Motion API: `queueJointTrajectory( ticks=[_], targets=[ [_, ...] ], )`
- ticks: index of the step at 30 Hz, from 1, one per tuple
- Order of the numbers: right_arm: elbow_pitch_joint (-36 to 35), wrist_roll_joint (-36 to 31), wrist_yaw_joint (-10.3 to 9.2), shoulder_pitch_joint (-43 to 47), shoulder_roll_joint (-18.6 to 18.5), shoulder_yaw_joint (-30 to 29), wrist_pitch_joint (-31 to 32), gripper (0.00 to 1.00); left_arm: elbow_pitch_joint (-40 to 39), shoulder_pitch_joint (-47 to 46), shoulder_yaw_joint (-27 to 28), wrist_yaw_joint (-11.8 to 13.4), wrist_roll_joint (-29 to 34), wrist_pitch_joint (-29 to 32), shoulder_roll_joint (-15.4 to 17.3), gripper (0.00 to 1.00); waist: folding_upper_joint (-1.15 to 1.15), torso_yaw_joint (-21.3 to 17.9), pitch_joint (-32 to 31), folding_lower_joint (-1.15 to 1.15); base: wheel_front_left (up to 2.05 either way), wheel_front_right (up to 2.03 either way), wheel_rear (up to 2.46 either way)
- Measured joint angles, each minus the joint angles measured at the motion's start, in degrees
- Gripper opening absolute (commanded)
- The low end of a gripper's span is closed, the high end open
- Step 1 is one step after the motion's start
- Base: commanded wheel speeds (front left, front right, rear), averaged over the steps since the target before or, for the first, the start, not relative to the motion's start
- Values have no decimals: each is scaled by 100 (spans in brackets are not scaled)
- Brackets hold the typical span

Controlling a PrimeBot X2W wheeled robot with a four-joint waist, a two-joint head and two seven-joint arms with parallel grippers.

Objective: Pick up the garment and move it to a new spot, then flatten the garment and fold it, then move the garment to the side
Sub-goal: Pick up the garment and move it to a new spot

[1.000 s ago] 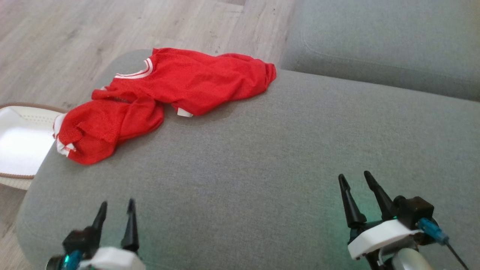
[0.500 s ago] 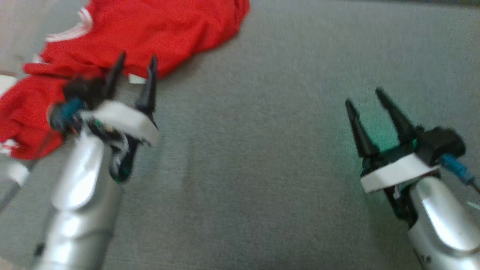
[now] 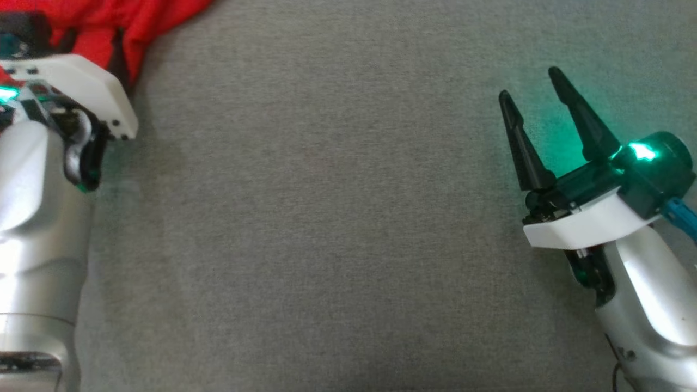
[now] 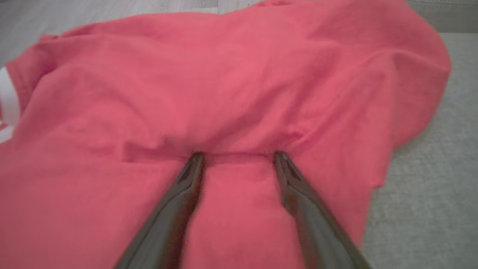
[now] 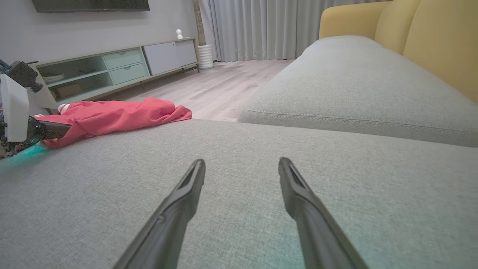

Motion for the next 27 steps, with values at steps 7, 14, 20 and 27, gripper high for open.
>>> queueJointTrajectory(
  ticks=[7, 14, 20, 27],
  targets=[
    [-62, 34, 0, -12, 7, 44, -1, 100, 172, -176, -29, -16, -34, 354, 137, 0, 0, -183, -49, -1, 0, 0, 0],
    [85, 42, 0, 68, 70, 75, -1, 100, 77, 169, -107, -118, -86, 290, 141, 0, 0, -180, -479, -1, 0, 0, 0],
    [250, 89, 0, 433, 258, 73, -1, 100, -748, 487, -357, -221, -234, 260, 149, 0, 0, -178, -1064, -2, 0, 0, 0],
    [367, 89, 0, 796, 374, -11, -1, 100, -2142, 1328, -813, -316, -700, 723, 132, 0, 0, -191, -1721, -2, 0, 0, 0]
  ],
)
